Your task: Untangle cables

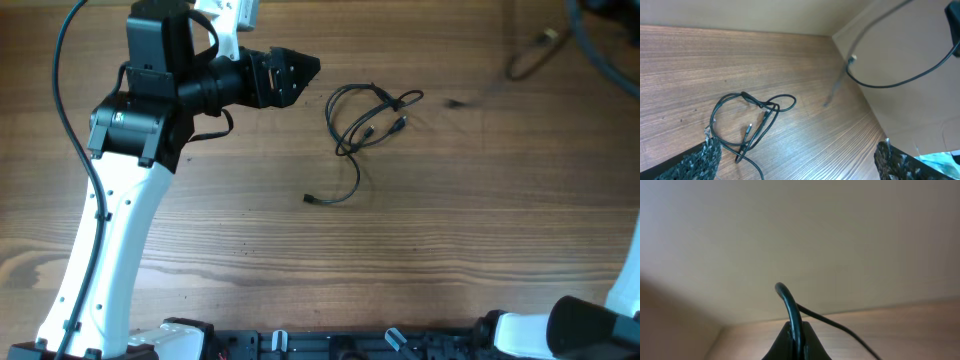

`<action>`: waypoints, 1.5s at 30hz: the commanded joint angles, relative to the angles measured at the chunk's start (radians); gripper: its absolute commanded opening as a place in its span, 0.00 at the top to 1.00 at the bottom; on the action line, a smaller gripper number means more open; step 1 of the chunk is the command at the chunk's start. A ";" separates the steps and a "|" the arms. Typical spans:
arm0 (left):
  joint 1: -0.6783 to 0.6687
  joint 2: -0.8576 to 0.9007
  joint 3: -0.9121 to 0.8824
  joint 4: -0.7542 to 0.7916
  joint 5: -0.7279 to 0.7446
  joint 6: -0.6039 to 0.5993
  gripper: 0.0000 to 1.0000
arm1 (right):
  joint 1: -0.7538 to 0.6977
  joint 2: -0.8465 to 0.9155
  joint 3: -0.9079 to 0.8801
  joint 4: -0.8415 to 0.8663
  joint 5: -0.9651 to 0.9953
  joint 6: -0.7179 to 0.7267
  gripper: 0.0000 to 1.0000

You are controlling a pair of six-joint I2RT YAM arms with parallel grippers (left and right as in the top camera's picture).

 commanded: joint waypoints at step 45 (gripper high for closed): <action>-0.046 0.094 0.021 -0.016 -0.069 0.008 0.00 | -0.179 0.463 0.010 -0.025 0.373 -0.108 0.00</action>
